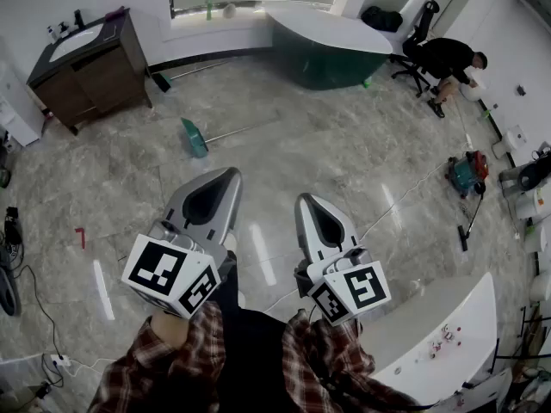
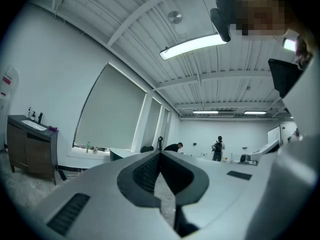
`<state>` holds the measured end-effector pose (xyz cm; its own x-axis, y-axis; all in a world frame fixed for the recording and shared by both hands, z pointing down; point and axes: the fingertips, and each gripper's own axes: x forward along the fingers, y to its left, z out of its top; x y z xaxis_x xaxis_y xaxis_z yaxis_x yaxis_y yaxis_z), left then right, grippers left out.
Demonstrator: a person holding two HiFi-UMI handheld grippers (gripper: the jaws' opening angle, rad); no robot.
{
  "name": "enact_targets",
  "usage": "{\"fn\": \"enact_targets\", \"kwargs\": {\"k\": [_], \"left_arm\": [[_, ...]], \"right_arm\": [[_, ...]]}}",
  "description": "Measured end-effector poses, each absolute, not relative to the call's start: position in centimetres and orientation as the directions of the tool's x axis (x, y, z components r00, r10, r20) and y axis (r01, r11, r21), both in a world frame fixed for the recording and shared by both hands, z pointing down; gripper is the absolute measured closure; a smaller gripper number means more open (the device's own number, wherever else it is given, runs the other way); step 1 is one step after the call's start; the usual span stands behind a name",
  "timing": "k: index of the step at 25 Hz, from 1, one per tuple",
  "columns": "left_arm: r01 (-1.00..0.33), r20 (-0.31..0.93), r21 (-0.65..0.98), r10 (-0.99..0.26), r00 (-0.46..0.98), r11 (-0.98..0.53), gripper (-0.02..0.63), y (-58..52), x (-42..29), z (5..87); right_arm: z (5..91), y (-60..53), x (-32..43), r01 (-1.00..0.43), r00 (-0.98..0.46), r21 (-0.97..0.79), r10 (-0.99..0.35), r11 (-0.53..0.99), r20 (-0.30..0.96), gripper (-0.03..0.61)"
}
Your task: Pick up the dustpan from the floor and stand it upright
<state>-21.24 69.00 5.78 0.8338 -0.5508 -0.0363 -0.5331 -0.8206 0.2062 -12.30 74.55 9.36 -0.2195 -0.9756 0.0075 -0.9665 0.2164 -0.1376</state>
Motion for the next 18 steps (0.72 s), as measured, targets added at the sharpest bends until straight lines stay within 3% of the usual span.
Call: {"fn": "enact_targets", "kwargs": {"k": [18], "left_arm": [[-0.477, -0.064, 0.210, -0.498, 0.864, -0.854, 0.604, 46.5, -11.6, 5.4]], "right_arm": [[9.4, 52.5, -4.5, -0.971, -0.206, -0.128, -0.978, 0.200, 0.029, 0.566]]}}
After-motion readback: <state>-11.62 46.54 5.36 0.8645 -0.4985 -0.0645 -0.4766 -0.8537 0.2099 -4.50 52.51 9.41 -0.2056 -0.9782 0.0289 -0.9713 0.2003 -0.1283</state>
